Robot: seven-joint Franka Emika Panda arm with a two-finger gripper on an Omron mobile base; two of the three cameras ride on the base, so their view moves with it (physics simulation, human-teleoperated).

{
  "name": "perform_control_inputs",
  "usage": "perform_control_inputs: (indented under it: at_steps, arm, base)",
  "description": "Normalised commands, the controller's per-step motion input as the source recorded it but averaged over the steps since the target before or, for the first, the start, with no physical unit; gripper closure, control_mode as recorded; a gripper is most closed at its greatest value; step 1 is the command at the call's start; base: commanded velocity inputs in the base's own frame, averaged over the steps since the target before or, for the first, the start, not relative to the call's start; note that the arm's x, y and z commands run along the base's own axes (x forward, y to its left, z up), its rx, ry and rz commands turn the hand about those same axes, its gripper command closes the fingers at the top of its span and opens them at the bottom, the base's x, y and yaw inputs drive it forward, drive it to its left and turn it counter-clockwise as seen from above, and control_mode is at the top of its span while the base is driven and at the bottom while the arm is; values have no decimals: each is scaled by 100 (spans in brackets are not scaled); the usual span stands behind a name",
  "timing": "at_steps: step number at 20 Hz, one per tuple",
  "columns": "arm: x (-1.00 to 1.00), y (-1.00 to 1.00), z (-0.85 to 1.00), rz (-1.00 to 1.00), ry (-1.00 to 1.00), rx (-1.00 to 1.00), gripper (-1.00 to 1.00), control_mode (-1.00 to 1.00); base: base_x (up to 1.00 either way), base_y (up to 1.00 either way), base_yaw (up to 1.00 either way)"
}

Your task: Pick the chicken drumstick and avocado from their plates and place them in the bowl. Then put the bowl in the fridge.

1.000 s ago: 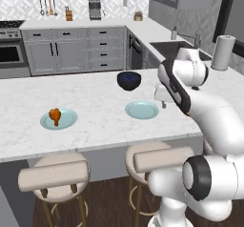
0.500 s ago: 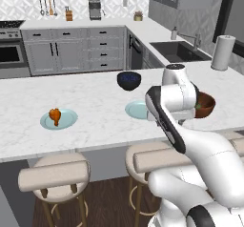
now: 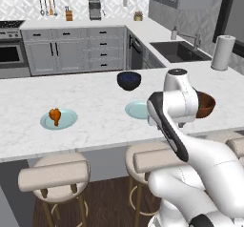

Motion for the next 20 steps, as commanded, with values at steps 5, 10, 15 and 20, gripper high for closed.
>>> perform_control_inputs:
  at_steps: [5, 10, 15, 20]
  arm:
    - [0, 15, 0, 0, 0, 0, -100, 100]
    - [0, 0, 0, 0, 0, 0, -100, 100]
    - [0, 0, 0, 0, 0, 0, -100, 100]
    - [0, 0, 0, 0, 0, 0, -100, 100]
  base:
    - [0, 51, 0]
    - [0, 100, 0]
    - [0, 97, 0]
    - [5, 38, -5]
